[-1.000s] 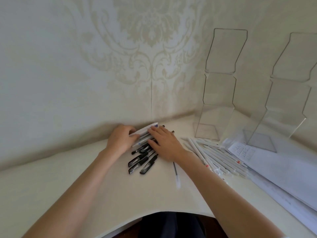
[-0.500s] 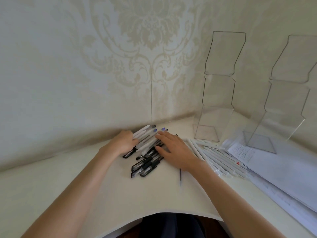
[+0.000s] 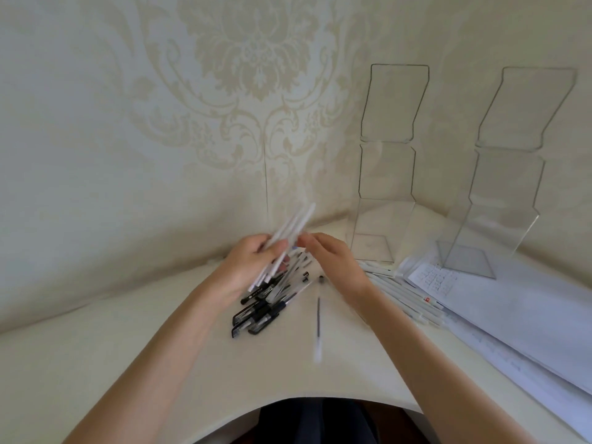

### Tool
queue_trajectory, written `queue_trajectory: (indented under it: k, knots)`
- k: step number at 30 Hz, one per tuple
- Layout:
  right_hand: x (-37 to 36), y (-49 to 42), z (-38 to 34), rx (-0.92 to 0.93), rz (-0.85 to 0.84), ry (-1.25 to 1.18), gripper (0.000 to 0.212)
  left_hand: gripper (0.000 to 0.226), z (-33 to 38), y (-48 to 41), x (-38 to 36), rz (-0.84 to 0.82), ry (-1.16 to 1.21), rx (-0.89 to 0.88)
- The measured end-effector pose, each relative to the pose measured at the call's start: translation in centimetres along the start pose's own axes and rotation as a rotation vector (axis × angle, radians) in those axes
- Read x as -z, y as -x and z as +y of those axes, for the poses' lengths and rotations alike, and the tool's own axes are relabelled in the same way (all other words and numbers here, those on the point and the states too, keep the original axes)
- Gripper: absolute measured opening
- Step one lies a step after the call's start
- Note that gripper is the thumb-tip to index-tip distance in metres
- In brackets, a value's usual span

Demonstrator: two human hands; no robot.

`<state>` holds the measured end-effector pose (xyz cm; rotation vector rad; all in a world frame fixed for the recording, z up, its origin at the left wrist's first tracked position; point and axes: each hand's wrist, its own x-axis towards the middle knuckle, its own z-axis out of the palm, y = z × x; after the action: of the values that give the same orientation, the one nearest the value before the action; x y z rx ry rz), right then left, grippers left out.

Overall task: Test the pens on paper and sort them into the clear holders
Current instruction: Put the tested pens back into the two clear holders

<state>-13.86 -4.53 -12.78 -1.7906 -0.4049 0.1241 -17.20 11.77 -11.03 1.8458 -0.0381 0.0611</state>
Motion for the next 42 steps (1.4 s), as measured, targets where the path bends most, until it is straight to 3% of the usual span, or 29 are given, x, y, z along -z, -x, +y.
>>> queue_trajectory:
  k: [3,9,12,16,21,28,37,40,42]
  knots:
    - [0.5,0.0,-0.4,-0.091,-0.008,-0.383,0.041,0.022,0.3,0.4,-2.7,-0.133,0.089,0.012]
    - [2.4,1.5,-0.5,-0.11,0.084,-0.489,0.038,0.023,-0.5,0.6,-4.4,-0.191,0.04,0.002]
    - [4.7,1.5,-0.8,-0.113,0.218,-0.497,0.026,0.01,-0.8,0.7,-3.5,-0.026,0.053,0.005]
    - [6.7,1.9,-0.6,-0.124,0.211,-0.391,0.02,0.011,-1.7,1.0,-1.0,0.128,0.12,0.044]
    - [7.0,2.7,0.5,-0.147,0.188,-0.491,0.018,0.007,-3.2,0.7,-0.4,0.239,-0.427,-0.038]
    - [6.9,3.5,1.2,-0.157,0.192,-0.562,0.018,0.009,-3.5,-1.4,-1.5,0.321,-0.893,0.032]
    - [7.1,3.7,1.5,-0.168,0.175,-0.649,0.018,0.019,-3.4,-3.3,-0.4,0.188,-0.851,0.292]
    - [7.3,3.9,1.2,-0.151,0.169,-0.629,0.019,0.018,-2.4,-2.6,-0.6,0.298,-0.634,0.168]
    - [7.5,4.0,0.7,-0.117,0.16,-0.523,0.024,0.014,-0.3,-1.7,-1.7,0.245,-0.349,0.025]
